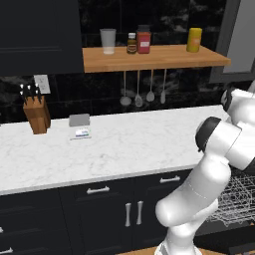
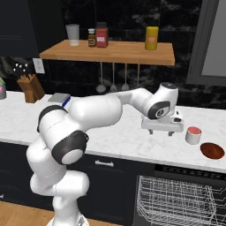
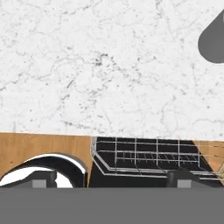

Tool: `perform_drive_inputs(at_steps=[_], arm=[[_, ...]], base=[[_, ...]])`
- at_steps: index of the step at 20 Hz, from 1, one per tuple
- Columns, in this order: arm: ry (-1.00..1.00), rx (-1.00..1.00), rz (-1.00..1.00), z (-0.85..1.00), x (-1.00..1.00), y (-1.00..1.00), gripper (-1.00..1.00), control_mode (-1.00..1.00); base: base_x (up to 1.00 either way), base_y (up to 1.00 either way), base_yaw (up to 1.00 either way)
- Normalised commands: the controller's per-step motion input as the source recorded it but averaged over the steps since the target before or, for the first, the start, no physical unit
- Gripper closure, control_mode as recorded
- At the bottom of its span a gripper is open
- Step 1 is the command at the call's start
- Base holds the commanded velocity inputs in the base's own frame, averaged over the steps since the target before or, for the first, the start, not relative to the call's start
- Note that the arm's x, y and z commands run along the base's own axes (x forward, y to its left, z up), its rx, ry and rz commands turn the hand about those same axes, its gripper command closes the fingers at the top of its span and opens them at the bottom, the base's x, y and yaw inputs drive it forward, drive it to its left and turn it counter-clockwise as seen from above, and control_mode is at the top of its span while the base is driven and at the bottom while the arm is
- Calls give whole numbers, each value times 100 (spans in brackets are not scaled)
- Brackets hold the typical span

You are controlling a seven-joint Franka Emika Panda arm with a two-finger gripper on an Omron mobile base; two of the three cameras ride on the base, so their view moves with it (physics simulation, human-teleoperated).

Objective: Pick up the cup and bowl from the counter, place them in the dishwasher, and close the dishwasher door.

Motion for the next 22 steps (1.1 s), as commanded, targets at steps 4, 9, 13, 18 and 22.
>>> perform_drive_inputs(at_steps=[4,9,13,18,22], arm=[[-2,0,1,-31,32,-37,-100,-100],[0,0,0,-13,23,-37,-100,-100],[0,-3,0,-3,18,-11,-100,-100],[1,-1,0,-13,49,-21,-100,-100],[1,0,0,-22,50,-34,-100,-100]], base=[[0,0,0],[0,0,0],[0,0,0],[0,0,0],[0,0,0]])
